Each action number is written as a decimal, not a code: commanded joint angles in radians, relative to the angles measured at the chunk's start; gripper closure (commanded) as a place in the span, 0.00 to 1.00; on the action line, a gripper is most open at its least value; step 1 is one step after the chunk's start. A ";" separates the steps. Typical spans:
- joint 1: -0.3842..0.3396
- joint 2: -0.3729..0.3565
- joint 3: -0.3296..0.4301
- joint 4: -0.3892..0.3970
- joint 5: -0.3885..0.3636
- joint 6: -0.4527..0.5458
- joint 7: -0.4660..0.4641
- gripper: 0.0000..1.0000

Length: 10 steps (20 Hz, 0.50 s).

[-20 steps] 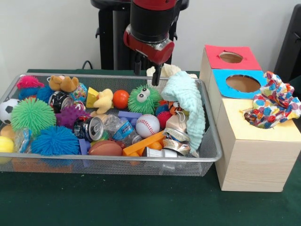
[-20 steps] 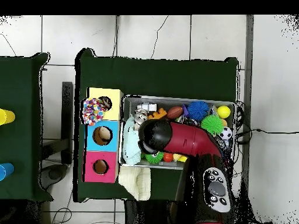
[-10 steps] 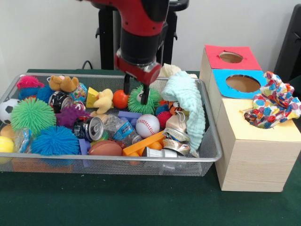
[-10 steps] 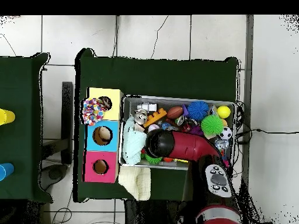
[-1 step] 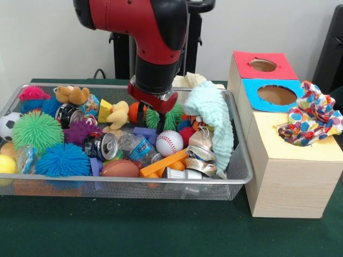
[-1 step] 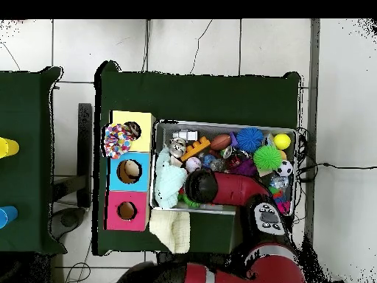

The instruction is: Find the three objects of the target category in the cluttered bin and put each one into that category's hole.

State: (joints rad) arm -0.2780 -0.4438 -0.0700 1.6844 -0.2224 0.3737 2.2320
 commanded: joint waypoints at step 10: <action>0.062 0.406 -0.147 -0.318 -0.112 -0.171 0.052 0.00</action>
State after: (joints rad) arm -0.1785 -0.3610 -0.1826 1.5394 -0.2450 0.3488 2.2321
